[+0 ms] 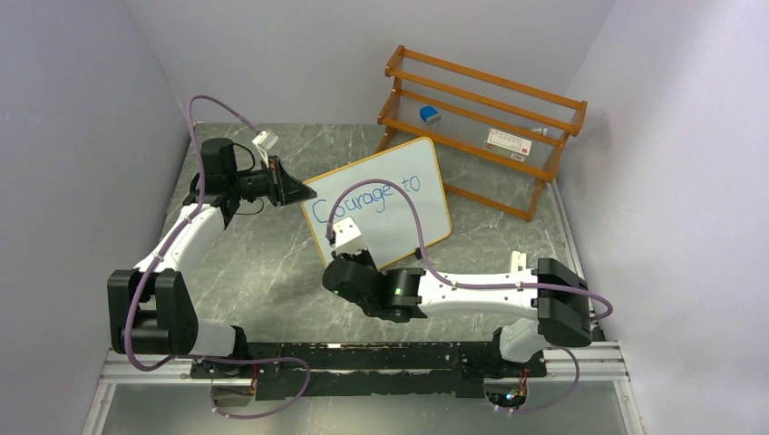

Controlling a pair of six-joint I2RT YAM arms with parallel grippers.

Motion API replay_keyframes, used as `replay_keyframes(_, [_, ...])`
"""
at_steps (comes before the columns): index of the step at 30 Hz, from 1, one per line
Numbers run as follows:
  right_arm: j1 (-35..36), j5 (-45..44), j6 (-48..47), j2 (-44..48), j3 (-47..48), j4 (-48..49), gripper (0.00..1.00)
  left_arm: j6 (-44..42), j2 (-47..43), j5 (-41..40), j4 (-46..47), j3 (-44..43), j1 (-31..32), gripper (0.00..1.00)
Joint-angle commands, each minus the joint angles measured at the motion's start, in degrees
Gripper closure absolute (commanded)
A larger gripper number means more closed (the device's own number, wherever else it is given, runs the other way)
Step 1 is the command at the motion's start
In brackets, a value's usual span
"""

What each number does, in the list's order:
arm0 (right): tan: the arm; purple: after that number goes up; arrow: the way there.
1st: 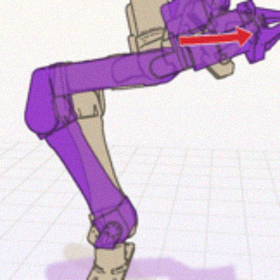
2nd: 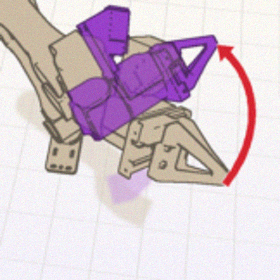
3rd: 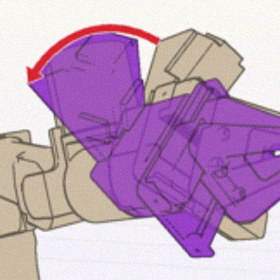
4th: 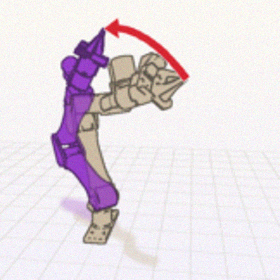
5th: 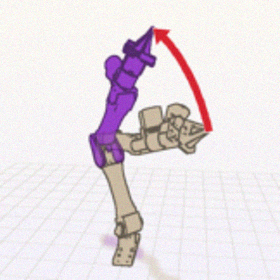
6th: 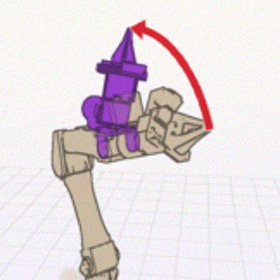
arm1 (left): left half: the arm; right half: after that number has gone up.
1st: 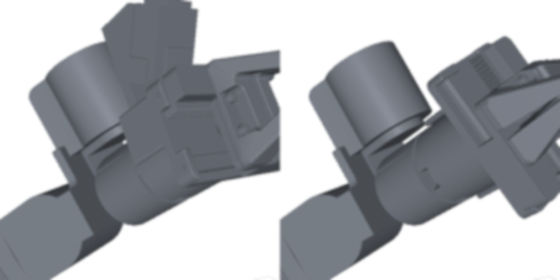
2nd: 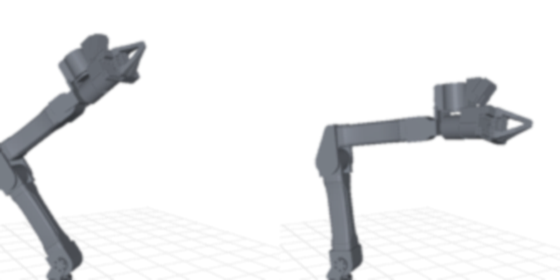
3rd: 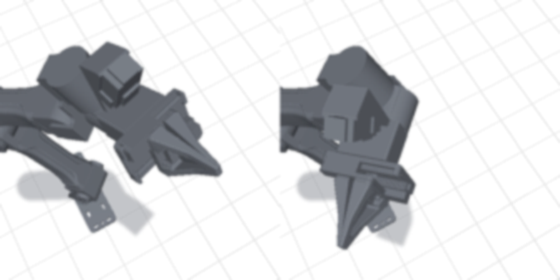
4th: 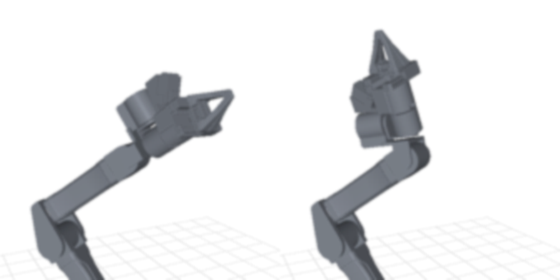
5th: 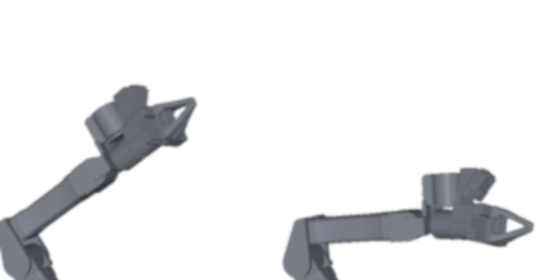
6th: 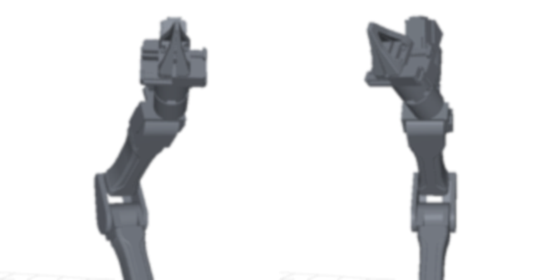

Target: Write a sentence on the whiteboard

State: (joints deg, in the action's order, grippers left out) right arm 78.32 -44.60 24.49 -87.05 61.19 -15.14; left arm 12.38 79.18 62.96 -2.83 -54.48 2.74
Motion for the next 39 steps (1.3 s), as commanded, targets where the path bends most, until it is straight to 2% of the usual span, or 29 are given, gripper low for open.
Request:
replay_keyframes(1, [-0.23, -2.33, 1.28, 0.93, 0.47, -0.32, 1.00, -2.62, 0.41, -3.51, -3.04, 1.04, 1.65, 0.95])
replay_keyframes(11, [-0.49, -2.08, 1.84, 1.41, 0.08, -0.80, 1.00, -2.79, 0.39, -3.63, -3.25, 0.95, 1.65, 0.95])
replay_keyframes(19, [-0.51, 1.53, -1.06, 4.76, -1.81, 3.53, 1.00, -2.64, 0.45, -3.67, -3.23, 0.95, 1.65, 0.95])
replay_keyframes(39, [-0.85, 0.85, -2.17, 1.88, 0.05, 4.28, 1.00, -2.69, 0.53, -3.70, -3.23, 0.96, 1.65, 0.95])
